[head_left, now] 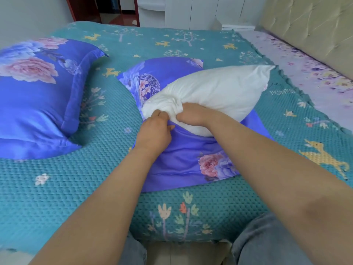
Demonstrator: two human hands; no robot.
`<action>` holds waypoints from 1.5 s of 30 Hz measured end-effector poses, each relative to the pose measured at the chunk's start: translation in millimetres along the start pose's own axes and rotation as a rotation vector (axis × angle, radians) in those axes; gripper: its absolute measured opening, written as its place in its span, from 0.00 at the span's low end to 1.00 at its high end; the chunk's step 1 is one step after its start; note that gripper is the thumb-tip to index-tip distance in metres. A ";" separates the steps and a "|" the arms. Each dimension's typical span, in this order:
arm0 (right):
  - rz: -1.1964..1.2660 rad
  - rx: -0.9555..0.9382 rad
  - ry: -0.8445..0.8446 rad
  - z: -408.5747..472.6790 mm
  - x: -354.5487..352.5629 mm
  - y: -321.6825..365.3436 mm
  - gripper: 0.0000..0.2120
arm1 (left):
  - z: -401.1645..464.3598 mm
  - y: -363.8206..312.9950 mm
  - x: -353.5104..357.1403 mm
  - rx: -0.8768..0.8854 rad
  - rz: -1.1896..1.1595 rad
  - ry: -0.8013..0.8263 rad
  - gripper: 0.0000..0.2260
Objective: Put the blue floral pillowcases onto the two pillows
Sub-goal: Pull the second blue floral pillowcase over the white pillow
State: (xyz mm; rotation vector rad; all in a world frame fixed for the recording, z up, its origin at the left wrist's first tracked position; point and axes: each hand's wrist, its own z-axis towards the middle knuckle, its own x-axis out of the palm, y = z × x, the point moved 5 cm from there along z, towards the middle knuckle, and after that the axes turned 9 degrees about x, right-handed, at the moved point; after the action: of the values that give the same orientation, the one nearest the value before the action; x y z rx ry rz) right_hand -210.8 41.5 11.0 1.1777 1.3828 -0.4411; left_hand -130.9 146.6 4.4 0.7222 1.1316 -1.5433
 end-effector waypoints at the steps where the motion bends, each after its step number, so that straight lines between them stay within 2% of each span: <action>1: -0.011 0.013 0.020 -2.0 0.1 -3.3 0.10 | 1.7 -0.9 -1.2 0.012 -0.008 -0.009 0.11; 5: -0.129 0.026 0.053 -8.7 2.4 -8.7 0.13 | 5.4 -14.1 -3.7 0.084 0.034 -0.033 0.10; 13: -0.349 0.040 0.117 -27.1 7.1 -14.1 0.08 | 13.2 -21.9 -4.0 0.154 -0.034 -0.094 0.06; 15: -0.342 0.026 0.128 -32.9 8.3 -16.2 0.08 | 15.4 -21.1 -0.5 0.160 -0.052 -0.052 0.06; 17: -0.259 0.031 0.178 -42.6 8.8 -22.0 0.06 | 18.0 -15.7 7.9 0.130 -0.053 0.065 0.06; 20: -0.110 0.078 0.195 -60.3 13.0 -42.0 0.13 | 17.9 -10.6 21.9 0.092 -0.115 0.217 0.07; 22: 0.042 0.043 0.059 -74.7 16.5 -49.7 0.12 | 15.6 -11.2 26.2 0.063 -0.161 0.256 0.06; 24: 0.066 -0.016 -0.124 -93.0 16.4 -48.6 0.19 | 12.8 -12.5 26.0 0.043 -0.190 0.262 0.04; 27: -0.223 0.019 -0.490 -133.4 15.2 -38.6 0.27 | 10.7 -10.0 22.0 0.023 -0.244 0.277 0.04; 29: -0.325 0.016 -0.633 -151.8 19.8 -31.4 0.30 | 9.3 -7.7 17.7 0.026 -0.262 0.309 0.06; 30: -0.310 0.023 -0.563 -152.3 24.8 -32.0 0.31 | 8.6 -7.7 15.4 0.033 -0.277 0.329 0.09; 33: -0.124 -0.048 -0.154 -130.5 36.2 -37.5 0.33 | 5.7 -13.4 9.6 0.081 -0.339 0.408 0.13; 34: -0.014 -0.109 -0.103 -124.3 30.3 -32.6 0.28 | 5.0 -15.4 8.9 0.107 -0.340 0.440 0.12; 36: 0.194 -0.127 -0.073 -109.3 18.6 -27.2 0.08 | 5.5 -18.3 7.1 0.173 -0.307 0.487 0.07; 38: 0.285 -0.076 0.052 -88.7 20.0 -28.2 0.06 | 7.9 -22.1 5.0 0.242 -0.283 0.471 0.03; 42: 0.207 -0.021 0.232 -69.8 27.5 -28.3 0.11 | 19.3 -25.3 0.0 0.311 -0.237 0.268 0.07; 45: 0.369 -0.008 0.309 -74.6 29.7 -35.6 0.06 | 23.3 -22.7 5.4 0.311 -0.240 0.223 0.06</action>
State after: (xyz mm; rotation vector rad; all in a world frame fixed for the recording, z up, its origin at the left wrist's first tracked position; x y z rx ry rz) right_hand -272.2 99.8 -12.5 1.5034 1.3811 0.0097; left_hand -151.6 123.2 15.0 1.0170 1.1867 -1.9043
